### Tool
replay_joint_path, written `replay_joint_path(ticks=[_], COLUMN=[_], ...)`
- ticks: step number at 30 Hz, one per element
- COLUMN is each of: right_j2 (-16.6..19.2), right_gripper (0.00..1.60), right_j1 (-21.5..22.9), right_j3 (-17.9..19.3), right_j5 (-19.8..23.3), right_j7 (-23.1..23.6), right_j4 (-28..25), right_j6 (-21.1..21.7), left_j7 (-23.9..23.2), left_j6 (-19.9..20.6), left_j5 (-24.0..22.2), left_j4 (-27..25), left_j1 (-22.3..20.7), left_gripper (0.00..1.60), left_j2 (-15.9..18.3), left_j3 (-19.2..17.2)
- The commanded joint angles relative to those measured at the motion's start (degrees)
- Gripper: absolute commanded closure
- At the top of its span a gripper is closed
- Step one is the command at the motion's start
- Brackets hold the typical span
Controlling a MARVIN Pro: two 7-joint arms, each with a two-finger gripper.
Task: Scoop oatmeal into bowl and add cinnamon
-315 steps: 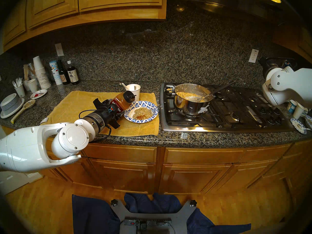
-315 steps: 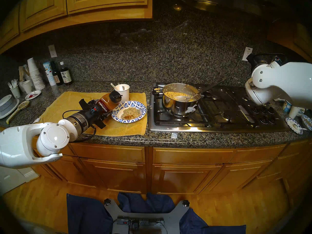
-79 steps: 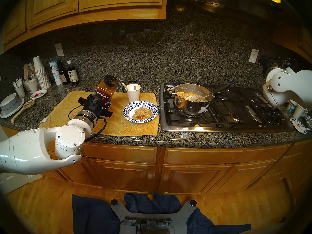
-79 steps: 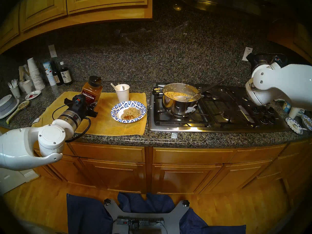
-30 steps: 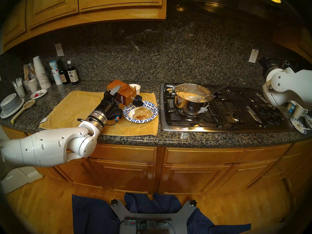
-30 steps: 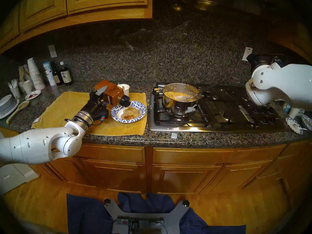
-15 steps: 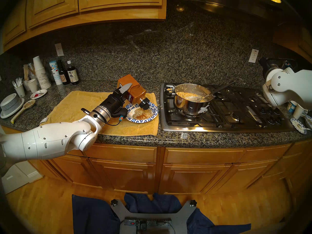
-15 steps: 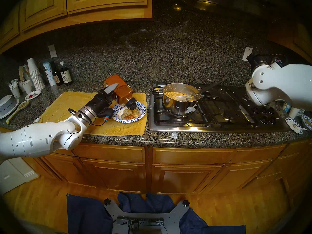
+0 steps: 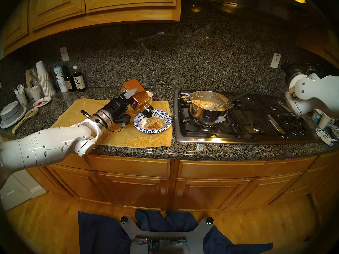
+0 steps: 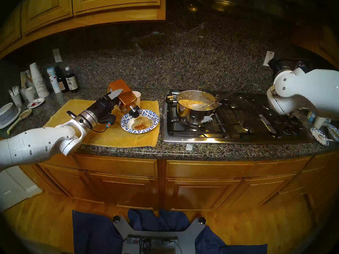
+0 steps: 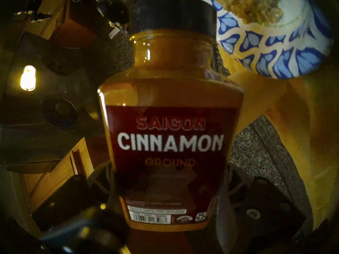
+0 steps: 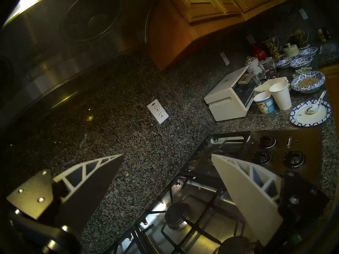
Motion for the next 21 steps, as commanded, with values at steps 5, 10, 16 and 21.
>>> replay_joint_path(ticks=[5,10,16,21], right_j2=[-0.5,-0.52,-0.51,-0.27], right_gripper=[0.0,0.0,0.0,0.0], right_j1=[1.62,1.64,1.65,1.55], right_j3=[1.13,1.19,1.37,1.8], right_j5=[-0.79,-0.93,-1.36,-2.56], right_j7=[-3.0,-3.36,-4.23,-5.89], right_j4=[0.57,0.55,0.49,0.39], right_j6=[0.01,0.01,0.01,0.01], left_j7=[2.32,2.51,2.22,3.12], left_j6=[0.43,0.62,1.04,1.56], left_j5=[-0.51,-1.24,-1.79,-1.45], left_j4=[-0.86,-1.37,-1.82,-0.57], left_j1=[-4.51,-4.36,-3.49,-0.25], left_gripper=[1.6,1.6,1.6,1.6], left_j2=[-2.71,-2.72,-1.88,-2.24], left_j3=[-4.81,-5.6,-5.53,-3.25])
